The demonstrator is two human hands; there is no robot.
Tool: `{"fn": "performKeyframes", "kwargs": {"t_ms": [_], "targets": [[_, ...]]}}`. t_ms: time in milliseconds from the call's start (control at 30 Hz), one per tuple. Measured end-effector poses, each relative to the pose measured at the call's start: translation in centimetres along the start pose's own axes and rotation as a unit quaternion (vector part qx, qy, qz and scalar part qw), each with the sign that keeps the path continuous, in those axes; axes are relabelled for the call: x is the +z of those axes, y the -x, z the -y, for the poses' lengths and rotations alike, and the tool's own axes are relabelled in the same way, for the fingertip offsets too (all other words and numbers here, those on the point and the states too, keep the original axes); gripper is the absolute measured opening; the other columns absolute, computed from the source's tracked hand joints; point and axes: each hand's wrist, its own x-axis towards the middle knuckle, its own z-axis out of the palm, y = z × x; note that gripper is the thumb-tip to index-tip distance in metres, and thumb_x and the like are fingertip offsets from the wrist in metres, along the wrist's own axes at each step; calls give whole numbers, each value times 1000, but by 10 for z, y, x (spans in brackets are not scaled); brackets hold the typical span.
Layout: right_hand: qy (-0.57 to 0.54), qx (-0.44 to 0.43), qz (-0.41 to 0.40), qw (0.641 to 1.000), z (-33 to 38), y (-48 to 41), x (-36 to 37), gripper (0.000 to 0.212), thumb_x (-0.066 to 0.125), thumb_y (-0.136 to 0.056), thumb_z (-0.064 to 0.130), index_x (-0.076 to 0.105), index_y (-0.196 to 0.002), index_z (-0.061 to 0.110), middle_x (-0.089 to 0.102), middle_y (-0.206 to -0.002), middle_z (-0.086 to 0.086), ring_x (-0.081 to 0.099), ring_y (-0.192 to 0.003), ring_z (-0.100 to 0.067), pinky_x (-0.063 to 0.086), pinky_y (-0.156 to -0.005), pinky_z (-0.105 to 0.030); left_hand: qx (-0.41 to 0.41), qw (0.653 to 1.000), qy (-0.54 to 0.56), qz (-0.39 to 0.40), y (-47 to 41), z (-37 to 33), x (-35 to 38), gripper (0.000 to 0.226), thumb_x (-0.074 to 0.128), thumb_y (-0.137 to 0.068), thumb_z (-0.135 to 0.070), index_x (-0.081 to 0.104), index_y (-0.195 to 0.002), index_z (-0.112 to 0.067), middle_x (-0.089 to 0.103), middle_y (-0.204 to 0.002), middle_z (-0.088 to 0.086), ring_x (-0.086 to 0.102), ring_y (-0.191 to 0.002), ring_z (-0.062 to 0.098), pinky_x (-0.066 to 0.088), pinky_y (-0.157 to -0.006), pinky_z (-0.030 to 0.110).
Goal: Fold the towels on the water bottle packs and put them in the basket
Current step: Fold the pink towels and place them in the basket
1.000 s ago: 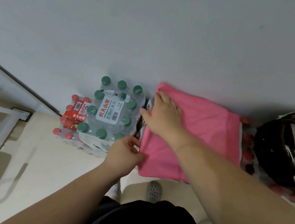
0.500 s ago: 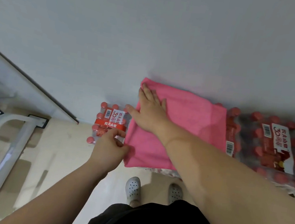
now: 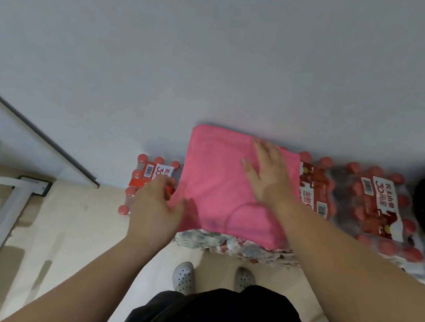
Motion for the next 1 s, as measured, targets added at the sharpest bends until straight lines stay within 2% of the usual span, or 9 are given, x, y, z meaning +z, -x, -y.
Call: {"fn": "performKeyframes", "kwargs": {"t_ms": [133, 267, 400, 500, 567, 667, 733, 900, 1000], "targets": [[16, 18, -86, 996, -54, 13, -16, 65, 44, -88, 57, 62, -130, 10, 57, -132, -16, 52, -122, -38, 39, -108, -50, 138, 987, -15, 84, 6, -49, 32, 16, 69, -78, -30, 58, -85, -21, 51, -68, -9, 50, -67, 16, 40, -59, 32], [46, -35, -69, 996, -85, 13, -28, 56, 50, -84, 54, 69, -119, 14, 62, -122, -12, 57, -110, -39, 45, -101, -48, 182, 968, -70, 160, 17, -85, 75, 25, 55, -77, -47, 55, -75, -21, 56, -70, -5, 52, -71, 21, 42, -61, 35], [64, -53, 27, 996, -92, 9, -41, 67, 35, -84, 63, 60, -132, 25, 54, -136, -2, 44, -125, -31, 37, -106, -47, 151, 965, -118, 178, 35, -112, 105, 30, 62, -81, -47, 53, -70, -20, 56, -70, -5, 52, -71, 19, 37, -59, 31], [68, -92, 45, 992, -98, 10, -43, 57, 39, -89, 59, 55, -137, 32, 49, -140, 4, 36, -131, -26, 31, -108, -44, 103, 966, -163, 175, 46, -125, 122, 43, 63, -81, -56, 43, -63, -24, 50, -65, -8, 50, -66, 17, 33, -56, 30], [72, -115, 60, 989, -102, 13, -42, 59, 38, -90, 59, 48, -142, 34, 46, -143, 4, 33, -135, -25, 25, -112, -44, 70, 966, -186, 165, 53, -130, 129, 45, 64, -81, -57, 39, -62, -25, 47, -65, -10, 49, -66, 16, 32, -57, 29], [77, -129, 94, 984, -111, 14, -41, 73, 36, -95, 60, 16, -157, 30, 31, -159, -3, 21, -148, -25, 7, -122, -49, 32, 970, -194, 141, 61, -134, 138, 37, 66, -80, -47, 41, -64, -25, 49, -70, -9, 50, -70, 19, 34, -59, 29], [82, -145, 109, 980, -117, 12, -42, 77, 34, -97, 60, 0, -158, 28, 21, -164, -2, 11, -152, -22, -5, -122, -52, 14, 974, -189, 122, 65, -134, 141, 30, 67, -78, -42, 45, -66, -26, 53, -73, -7, 51, -71, 20, 36, -59, 30], [181, -203, 151, 950, -135, 7, -47, 74, 15, -98, 64, -6, -158, 25, -6, -167, 7, -14, -152, -18, -15, -118, -59, -11, 976, -201, 85, 74, -136, 146, 11, 62, -78, -30, 62, -81, -19, 61, -79, -2, 57, -74, 23, 48, -62, 31], [173, -211, 148, 950, -137, 3, -50, 73, 14, -98, 65, 2, -159, 27, -1, -167, 7, -11, -153, -20, -13, -119, -58, -22, 976, -205, 69, 77, -136, 150, 14, 59, -82, -30, 62, -80, -17, 62, -76, 0, 58, -72, 25, 49, -61, 33]]}}
